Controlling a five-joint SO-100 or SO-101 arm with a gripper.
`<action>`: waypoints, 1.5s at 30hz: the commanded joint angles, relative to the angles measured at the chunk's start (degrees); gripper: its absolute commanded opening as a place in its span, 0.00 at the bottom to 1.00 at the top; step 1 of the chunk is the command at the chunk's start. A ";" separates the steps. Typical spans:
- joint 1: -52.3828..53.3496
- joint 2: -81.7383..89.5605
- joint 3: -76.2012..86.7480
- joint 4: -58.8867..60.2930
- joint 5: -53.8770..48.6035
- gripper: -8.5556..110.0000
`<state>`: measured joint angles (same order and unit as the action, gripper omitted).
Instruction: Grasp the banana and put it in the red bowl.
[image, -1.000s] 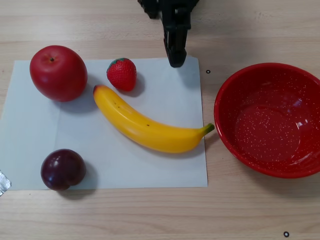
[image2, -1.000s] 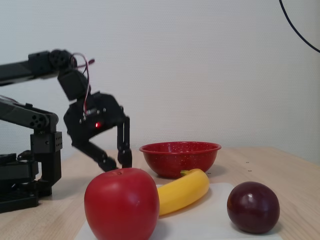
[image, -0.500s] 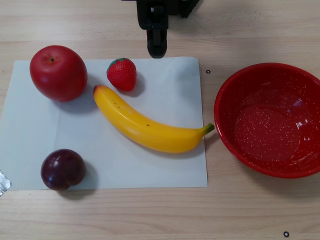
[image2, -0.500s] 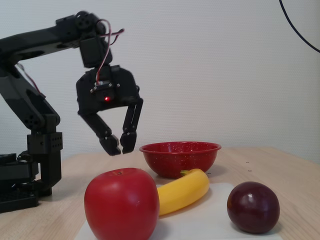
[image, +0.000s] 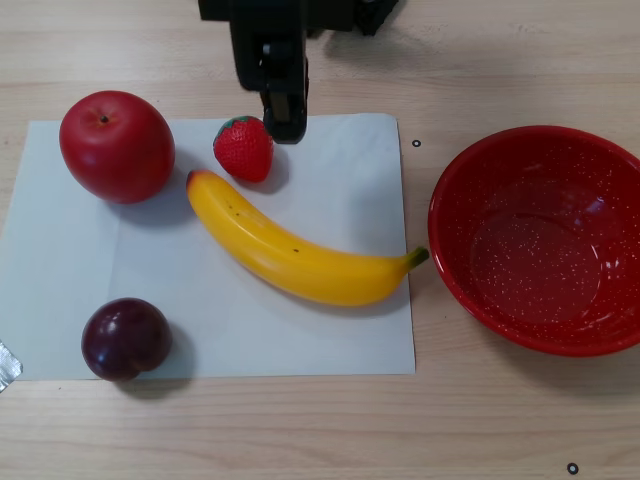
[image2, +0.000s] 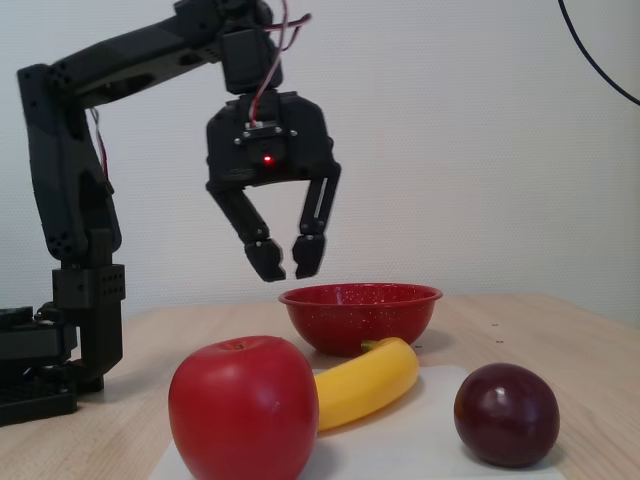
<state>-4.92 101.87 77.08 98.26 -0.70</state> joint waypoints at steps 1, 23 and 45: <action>-0.18 -0.79 -7.82 1.14 -1.14 0.14; 1.58 -23.64 -27.42 -3.60 -4.66 0.64; 3.69 -36.21 -32.87 -7.73 -4.31 0.69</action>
<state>-1.85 62.31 51.68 91.49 -4.57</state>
